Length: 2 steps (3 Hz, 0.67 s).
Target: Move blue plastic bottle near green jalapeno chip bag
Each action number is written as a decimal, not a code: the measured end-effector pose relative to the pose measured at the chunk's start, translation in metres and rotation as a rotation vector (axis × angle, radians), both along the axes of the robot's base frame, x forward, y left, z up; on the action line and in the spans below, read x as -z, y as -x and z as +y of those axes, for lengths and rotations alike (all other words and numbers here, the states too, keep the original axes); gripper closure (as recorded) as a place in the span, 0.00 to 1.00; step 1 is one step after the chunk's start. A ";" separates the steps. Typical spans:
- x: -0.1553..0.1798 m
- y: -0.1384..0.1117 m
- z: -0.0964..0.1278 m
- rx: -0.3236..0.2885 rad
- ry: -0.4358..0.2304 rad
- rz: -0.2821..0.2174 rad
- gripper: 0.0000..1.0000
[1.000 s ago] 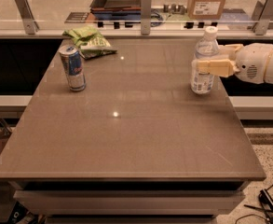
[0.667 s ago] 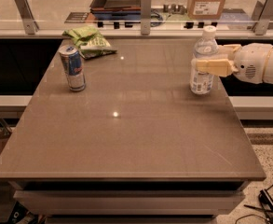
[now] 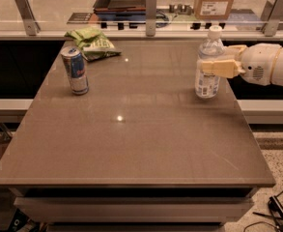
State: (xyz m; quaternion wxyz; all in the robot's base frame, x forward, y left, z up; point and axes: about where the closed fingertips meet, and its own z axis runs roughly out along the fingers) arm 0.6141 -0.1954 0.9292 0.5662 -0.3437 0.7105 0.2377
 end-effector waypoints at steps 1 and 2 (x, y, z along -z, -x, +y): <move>-0.017 -0.012 0.007 -0.012 -0.045 0.006 1.00; -0.043 -0.035 0.023 -0.030 -0.099 -0.010 1.00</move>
Offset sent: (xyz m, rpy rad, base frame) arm 0.0621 0.0368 0.0756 0.1591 -0.0354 0.0436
